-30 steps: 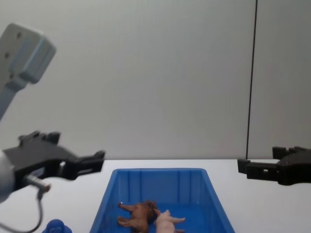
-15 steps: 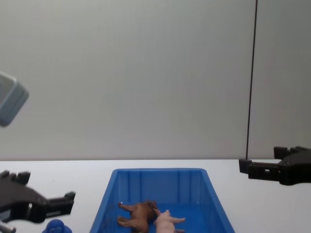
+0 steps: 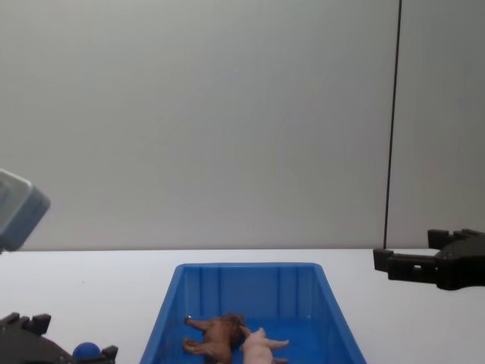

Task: Pick up the two dolls from the table and place them into the box.

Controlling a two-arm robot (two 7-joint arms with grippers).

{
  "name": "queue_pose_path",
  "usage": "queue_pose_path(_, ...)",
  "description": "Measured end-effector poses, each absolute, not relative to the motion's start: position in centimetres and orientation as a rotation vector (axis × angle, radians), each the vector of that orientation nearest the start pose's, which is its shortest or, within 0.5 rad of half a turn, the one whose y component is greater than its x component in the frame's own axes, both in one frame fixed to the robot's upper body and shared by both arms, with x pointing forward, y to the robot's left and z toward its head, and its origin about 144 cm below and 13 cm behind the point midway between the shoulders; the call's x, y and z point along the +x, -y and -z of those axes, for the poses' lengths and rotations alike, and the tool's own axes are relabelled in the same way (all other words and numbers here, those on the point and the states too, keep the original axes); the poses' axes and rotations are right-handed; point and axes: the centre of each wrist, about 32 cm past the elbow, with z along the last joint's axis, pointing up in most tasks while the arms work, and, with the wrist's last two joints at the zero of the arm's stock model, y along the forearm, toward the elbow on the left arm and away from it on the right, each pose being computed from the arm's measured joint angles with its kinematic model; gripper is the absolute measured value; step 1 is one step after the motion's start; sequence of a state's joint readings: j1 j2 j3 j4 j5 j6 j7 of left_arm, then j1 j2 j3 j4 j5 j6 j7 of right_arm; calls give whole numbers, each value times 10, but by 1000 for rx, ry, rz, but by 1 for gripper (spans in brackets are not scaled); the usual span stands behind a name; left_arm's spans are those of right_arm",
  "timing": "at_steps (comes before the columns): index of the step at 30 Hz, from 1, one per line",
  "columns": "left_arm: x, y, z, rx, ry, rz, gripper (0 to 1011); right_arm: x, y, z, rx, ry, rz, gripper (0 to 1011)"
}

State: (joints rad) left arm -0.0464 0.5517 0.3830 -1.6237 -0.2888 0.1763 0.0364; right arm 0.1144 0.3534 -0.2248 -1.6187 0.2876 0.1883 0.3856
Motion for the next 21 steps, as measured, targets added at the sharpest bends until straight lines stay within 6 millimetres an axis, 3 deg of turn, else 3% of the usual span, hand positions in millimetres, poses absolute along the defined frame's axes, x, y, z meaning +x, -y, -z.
queue_pose_path(14, 461, -273, -1136, 401, 20, -1213, 1002, 482, 257, -1186, -139, -31, 967, 1001)
queue_pose_path(21, 469, -274, -1132, 408, 7, -1199, 837, 482, 257, -1186, -139, -31, 967, 1001)
